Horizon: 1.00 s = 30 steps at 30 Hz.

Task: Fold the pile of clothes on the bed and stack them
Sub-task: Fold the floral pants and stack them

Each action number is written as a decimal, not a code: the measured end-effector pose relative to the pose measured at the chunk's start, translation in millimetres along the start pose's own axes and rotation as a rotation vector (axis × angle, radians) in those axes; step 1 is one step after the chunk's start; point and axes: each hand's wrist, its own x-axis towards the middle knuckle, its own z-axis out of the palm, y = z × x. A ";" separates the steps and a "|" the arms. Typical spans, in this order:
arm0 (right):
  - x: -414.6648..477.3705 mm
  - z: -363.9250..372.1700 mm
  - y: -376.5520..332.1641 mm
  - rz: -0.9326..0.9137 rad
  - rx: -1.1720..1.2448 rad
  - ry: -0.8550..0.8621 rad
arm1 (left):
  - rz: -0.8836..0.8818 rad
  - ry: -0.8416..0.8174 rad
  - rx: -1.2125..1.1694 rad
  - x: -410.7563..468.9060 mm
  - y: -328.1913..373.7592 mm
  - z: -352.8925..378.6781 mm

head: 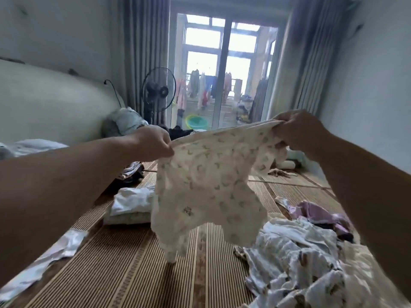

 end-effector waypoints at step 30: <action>-104.9 153.6 -10.1 0.100 0.210 -0.202 | -0.266 -0.220 -0.728 -38.3 10.7 24.6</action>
